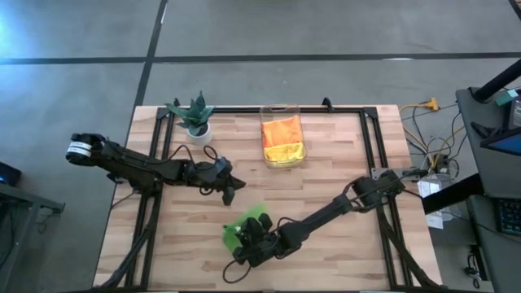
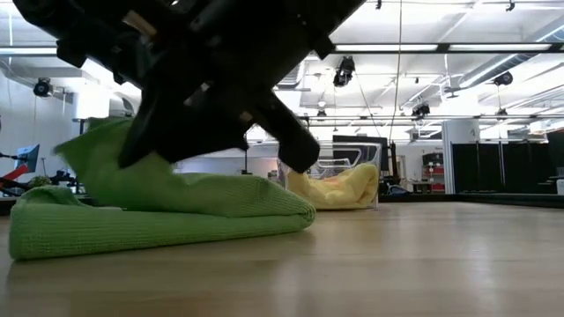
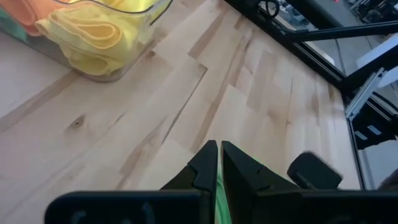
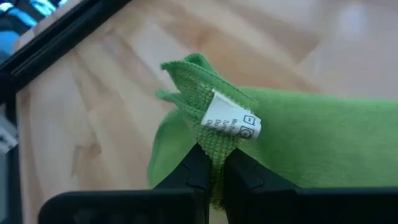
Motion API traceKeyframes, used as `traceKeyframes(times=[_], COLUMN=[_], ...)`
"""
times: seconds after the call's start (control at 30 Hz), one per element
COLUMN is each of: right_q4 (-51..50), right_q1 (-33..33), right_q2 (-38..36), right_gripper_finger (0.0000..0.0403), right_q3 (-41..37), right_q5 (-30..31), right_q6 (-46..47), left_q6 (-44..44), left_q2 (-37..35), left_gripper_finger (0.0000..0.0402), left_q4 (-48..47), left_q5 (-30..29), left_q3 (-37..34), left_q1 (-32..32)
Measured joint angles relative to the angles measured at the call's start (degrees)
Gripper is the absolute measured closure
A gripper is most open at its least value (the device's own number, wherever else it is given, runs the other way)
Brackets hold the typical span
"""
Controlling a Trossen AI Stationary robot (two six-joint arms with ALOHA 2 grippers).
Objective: Fold microfiber towels
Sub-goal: Fold the green towel
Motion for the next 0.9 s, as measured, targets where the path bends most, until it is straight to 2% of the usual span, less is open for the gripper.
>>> traceKeyframes(times=[0.2,0.47,0.73,0.9], right_q4=[-0.22,0.36,-0.07,-3.85], right_q1=[-0.05,-0.50,-0.93,-2.36], right_q2=[0.56,0.25,-0.17,-0.25], right_gripper_finger=[0.0376,0.0311,0.0271,0.0259], right_q3=[0.08,0.26,4.02,6.80], right_q5=[-4.54,-10.69,-11.88,-21.91], right_q6=[2.48,3.78,3.58,6.24], left_q6=[-0.08,-0.17,-0.20,-0.20], left_q2=[0.00,0.00,0.00,0.00], left_gripper_finger=[0.0395,0.0395,0.0395,0.0395], left_q4=[0.06,0.30,1.00,1.06], left_q5=[0.63,0.93,2.15,2.54], left_q3=[0.00,0.00,0.00,0.00], left_q1=[0.00,0.00,0.04,0.04])
